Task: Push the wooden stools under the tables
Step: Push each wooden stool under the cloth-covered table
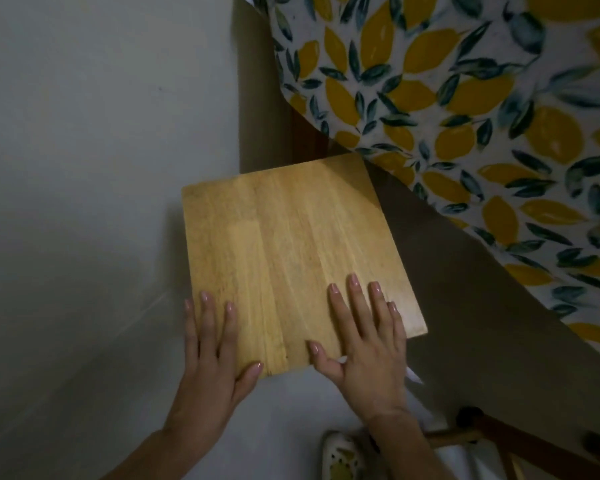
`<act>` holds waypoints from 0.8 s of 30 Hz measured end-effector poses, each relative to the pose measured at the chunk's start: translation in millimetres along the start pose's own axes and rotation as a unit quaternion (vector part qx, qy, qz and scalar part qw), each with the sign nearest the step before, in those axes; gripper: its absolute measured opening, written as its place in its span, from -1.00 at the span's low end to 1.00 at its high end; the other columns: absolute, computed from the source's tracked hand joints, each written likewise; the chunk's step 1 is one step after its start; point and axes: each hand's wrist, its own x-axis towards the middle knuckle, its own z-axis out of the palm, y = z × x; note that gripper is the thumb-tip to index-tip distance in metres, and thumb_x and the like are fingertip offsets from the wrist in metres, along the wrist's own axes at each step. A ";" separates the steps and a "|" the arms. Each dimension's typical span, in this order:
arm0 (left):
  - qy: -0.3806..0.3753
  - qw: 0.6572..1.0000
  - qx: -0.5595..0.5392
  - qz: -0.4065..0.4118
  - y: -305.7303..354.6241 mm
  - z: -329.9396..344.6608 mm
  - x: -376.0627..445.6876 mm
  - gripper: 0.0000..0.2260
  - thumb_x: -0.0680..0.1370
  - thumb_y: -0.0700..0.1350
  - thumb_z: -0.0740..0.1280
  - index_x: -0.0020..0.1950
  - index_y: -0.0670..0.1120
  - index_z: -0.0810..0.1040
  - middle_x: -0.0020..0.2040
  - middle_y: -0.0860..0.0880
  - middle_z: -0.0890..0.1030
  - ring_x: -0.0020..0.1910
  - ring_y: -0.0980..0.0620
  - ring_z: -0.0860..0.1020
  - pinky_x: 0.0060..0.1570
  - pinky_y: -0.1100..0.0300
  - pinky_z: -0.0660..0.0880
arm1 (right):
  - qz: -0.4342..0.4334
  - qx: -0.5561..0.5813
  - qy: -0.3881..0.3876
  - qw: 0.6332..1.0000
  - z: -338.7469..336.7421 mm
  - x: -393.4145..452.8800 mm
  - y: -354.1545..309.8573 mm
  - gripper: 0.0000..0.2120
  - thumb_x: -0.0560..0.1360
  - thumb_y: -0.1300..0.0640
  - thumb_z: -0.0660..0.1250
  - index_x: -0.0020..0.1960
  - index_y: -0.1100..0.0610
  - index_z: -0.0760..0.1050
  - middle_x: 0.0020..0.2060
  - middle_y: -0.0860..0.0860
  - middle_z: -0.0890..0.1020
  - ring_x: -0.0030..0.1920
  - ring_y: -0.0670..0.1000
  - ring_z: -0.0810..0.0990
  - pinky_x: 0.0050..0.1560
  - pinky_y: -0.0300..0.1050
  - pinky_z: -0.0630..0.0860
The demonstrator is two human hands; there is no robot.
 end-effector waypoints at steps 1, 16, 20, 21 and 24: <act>0.003 1.000 -0.001 -0.010 11.3 -0.1 12.2 -0.29 0.58 0.26 -0.13 0.48 -0.29 0.15 0.50 -0.39 0.05 0.47 -0.41 0.02 0.28 -0.32 0.32 | -0.005 0.002 0.000 1.000 -3.3 12.3 12.8 -0.32 0.48 -0.37 0.07 0.50 -0.05 0.24 0.52 0.00 0.24 0.53 0.13 0.15 0.47 0.16 0.11; 0.037 0.998 0.044 -0.033 110.8 -5.3 129.6 -0.31 0.58 0.24 -0.10 0.52 -0.26 0.05 0.48 -0.43 -0.02 0.46 -0.46 -0.10 0.45 -0.26 -0.07 | -0.024 -0.046 -0.060 0.997 -44.8 128.7 126.0 -0.28 0.48 -0.37 -0.11 0.57 -0.09 -0.01 0.58 -0.01 0.01 0.56 0.09 -0.06 0.49 0.01 -0.24; 0.001 0.999 -0.023 -0.035 106.6 -8.3 125.4 -0.29 0.49 0.32 -0.26 0.52 -0.05 -0.27 0.50 -0.29 -0.33 0.44 -0.32 -0.39 0.37 -0.13 -0.33 | -0.003 -0.018 -0.075 0.997 -48.8 110.6 116.8 -0.34 0.56 -0.36 -0.17 0.56 -0.12 -0.22 0.57 -0.04 -0.18 0.53 0.00 -0.31 0.47 -0.02 -0.39; -0.010 0.999 -0.023 -0.026 105.5 -9.8 123.4 -0.31 0.47 0.32 -0.31 0.50 0.00 -0.33 0.49 -0.25 -0.38 0.42 -0.29 -0.43 0.36 -0.13 -0.37 | 0.004 -0.014 -0.068 0.998 -51.0 101.1 113.9 -0.34 0.56 -0.36 -0.17 0.56 -0.10 -0.20 0.57 -0.02 -0.15 0.54 0.00 -0.28 0.48 -0.02 -0.38; 0.006 0.999 -0.018 0.034 106.0 -12.6 104.0 -0.35 0.51 0.27 -0.33 0.52 -0.02 -0.29 0.52 -0.19 -0.33 0.47 -0.16 -0.40 0.43 -0.14 -0.31 | 0.027 0.009 -0.042 0.999 -55.4 56.1 102.6 -0.32 0.56 -0.35 -0.20 0.57 -0.03 -0.14 0.58 0.03 -0.06 0.56 0.00 -0.21 0.50 -0.02 -0.37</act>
